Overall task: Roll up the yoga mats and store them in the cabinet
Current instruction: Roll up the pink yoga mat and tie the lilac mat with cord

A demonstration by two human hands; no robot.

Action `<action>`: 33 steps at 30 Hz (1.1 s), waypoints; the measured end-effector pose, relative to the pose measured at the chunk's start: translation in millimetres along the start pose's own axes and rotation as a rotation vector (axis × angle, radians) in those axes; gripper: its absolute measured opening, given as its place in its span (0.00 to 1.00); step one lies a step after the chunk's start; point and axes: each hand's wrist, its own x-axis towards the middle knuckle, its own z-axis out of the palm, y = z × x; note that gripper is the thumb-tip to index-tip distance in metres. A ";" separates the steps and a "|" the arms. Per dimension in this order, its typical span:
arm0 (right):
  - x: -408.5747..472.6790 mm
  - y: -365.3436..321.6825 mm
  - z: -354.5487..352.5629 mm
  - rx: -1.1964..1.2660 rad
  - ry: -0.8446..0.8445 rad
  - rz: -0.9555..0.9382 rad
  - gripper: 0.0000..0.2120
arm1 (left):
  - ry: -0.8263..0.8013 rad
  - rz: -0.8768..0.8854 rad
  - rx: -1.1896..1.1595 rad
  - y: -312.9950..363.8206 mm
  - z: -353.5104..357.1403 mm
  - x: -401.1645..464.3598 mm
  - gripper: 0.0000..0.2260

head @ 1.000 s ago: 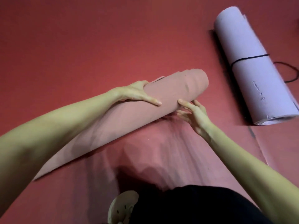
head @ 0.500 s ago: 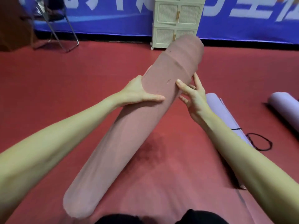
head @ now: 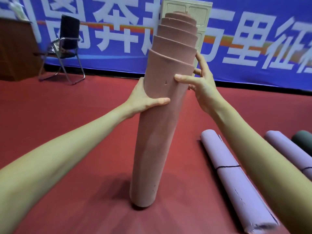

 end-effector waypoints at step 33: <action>102.2 -12.0 20.1 -0.667 0.175 0.061 0.17 | -0.099 -0.095 -0.276 -40.5 26.9 42.1 0.36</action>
